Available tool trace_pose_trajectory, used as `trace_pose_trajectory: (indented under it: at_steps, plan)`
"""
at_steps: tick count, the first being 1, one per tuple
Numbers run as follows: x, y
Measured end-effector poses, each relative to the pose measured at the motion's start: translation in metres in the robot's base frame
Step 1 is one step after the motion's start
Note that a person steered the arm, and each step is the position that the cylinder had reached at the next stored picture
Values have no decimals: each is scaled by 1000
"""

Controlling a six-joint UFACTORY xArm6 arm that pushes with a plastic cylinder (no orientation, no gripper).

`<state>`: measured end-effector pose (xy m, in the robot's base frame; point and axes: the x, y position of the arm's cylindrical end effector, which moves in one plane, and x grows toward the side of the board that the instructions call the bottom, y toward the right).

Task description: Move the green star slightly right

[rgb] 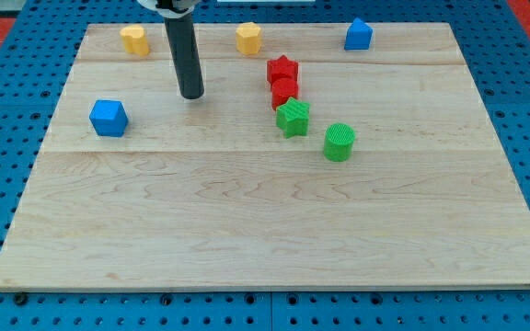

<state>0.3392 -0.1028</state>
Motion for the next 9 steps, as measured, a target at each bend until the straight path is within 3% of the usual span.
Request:
trace_pose_trajectory:
  at_steps: [5,7,8,9]
  plan:
    - [-10,0]
    - [-33,0]
    - [-21,31]
    - [40,56]
